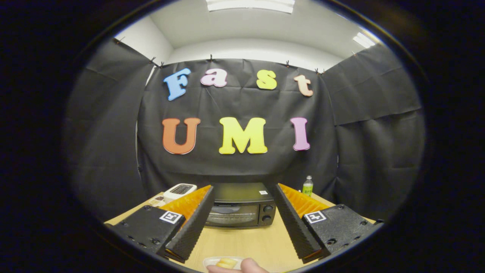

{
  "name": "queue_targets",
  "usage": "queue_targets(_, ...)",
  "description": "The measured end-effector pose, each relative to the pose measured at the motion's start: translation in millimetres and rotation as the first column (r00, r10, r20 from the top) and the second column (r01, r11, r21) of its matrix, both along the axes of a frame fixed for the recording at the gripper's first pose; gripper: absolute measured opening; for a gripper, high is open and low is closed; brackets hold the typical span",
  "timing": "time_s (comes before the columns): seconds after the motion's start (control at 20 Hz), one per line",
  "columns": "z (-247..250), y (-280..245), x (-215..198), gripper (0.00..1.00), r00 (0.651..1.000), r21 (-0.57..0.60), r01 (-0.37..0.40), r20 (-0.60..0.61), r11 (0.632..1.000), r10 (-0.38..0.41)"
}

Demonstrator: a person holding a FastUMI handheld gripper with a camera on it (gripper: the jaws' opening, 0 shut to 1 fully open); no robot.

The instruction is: Open the toaster oven, put the food inside, and close the toaster oven door.

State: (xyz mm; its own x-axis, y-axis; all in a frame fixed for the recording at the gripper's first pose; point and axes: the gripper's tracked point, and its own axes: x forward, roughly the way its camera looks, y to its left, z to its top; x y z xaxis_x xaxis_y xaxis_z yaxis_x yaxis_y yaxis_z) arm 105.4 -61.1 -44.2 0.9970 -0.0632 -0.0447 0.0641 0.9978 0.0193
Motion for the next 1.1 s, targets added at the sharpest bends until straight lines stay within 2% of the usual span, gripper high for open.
queue_targets(0.15, -5, 9, 52, 1.00, 0.999, 0.031, -0.030, -0.028, 0.999, 0.031)
queue_targets(0.35, -49, 21, 121, 1.00, 0.985, 0.017, -0.077, -0.151, 0.997, 0.079)
queue_targets(0.55, -100, 26, 169, 1.00, 0.969, 0.037, -0.060, -0.239, 0.997, 0.067)
queue_targets(0.8, -145, 36, 202, 1.00, 0.954, 0.048, -0.052, -0.294, 0.997, 0.064)
queue_targets(1.1, -178, 48, 214, 1.00, 0.938, 0.036, -0.062, -0.340, 0.997, 0.071)
